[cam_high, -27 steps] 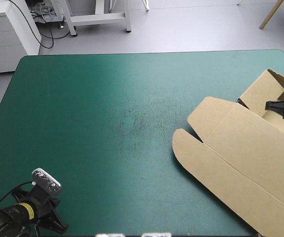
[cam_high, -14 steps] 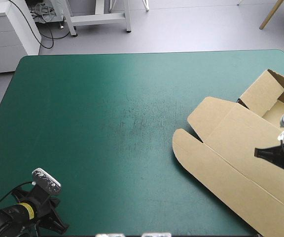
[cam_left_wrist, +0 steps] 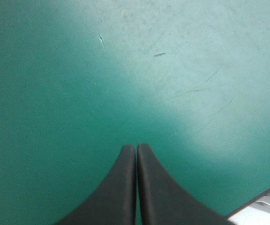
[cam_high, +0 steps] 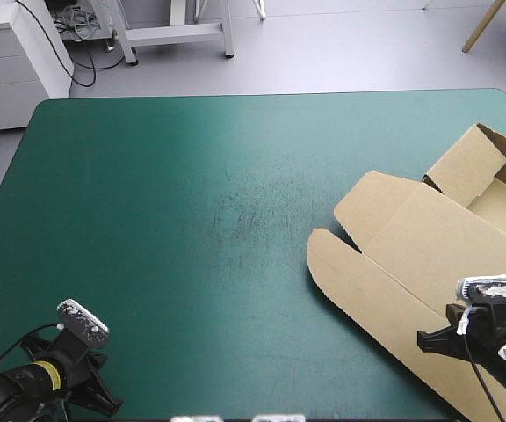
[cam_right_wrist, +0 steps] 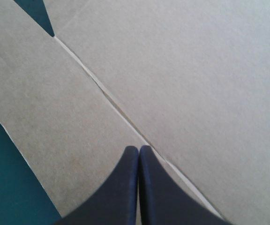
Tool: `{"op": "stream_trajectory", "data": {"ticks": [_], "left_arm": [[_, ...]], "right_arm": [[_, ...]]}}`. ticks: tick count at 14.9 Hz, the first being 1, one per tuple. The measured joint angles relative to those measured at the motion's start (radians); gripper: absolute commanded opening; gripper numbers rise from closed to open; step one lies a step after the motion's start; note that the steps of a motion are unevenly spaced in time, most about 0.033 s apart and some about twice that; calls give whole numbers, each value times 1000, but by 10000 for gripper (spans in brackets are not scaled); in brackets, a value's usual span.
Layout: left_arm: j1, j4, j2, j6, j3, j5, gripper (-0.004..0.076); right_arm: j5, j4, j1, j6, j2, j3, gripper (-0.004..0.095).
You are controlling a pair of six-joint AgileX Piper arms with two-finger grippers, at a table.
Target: Fold the box
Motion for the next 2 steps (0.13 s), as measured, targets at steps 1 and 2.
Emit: {"op": "stream_trajectory", "data": {"ticks": [1, 2], "left_arm": [[0, 0, 0, 0, 0, 0, -10], [0, 0, 0, 0, 0, 0, -10]], "right_arm": [[-16, 10, 0, -17, -14, 3, -19], [-45, 20, 0, -28, -29, 4, -19]]}}
